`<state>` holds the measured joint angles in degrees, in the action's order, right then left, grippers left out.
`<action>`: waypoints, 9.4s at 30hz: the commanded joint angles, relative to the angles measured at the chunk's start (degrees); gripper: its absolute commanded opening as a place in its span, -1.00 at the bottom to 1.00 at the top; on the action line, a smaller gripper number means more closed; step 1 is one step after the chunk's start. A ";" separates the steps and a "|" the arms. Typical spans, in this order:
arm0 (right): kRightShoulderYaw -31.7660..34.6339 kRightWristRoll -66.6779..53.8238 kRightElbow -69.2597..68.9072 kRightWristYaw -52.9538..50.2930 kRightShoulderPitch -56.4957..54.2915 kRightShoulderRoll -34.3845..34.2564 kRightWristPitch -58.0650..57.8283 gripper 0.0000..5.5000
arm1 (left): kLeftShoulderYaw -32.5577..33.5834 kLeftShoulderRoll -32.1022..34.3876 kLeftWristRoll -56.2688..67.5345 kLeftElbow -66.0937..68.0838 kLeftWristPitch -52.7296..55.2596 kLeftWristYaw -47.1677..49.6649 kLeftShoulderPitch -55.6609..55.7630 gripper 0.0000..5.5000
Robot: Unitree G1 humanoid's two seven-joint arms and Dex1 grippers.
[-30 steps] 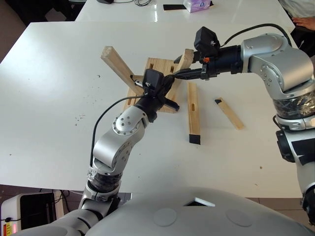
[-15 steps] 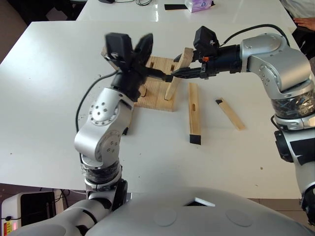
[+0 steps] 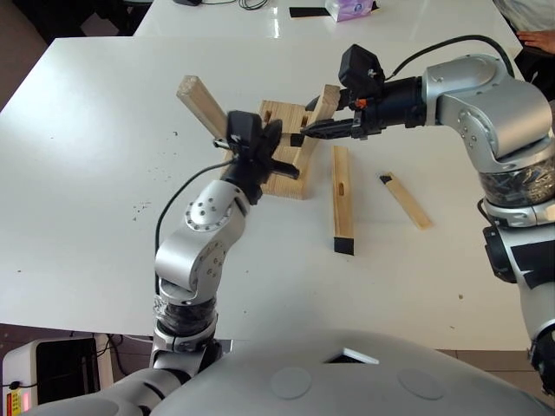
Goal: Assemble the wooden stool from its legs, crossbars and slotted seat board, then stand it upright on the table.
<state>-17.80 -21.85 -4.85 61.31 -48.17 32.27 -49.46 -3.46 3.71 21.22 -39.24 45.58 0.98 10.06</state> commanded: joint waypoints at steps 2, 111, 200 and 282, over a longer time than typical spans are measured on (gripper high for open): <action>-0.46 -0.86 -0.64 2.01 -0.62 0.77 -0.92 -0.26 | 2.44 -1.86 1.48 -4.48 2.22 2.29 5.89 -1.00; -1.27 2.55 0.95 14.07 1.14 6.74 3.31 -0.26 | 20.45 12.36 -4.16 9.67 -6.15 6.73 -10.34 -1.00; 25.98 -21.58 -8.73 -12.10 1.49 -5.76 2.13 0.53 | 18.51 19.89 41.80 7.21 -10.19 -4.92 16.22 -1.00; 3.63 2.60 12.20 1.37 21.76 -6.06 32.14 -0.99 | 3.30 28.87 13.61 24.39 -19.88 -47.09 -7.01 -1.00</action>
<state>-13.58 -19.03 11.28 63.75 -30.03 27.19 -16.06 -0.87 31.18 37.74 -17.75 27.26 -45.64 2.00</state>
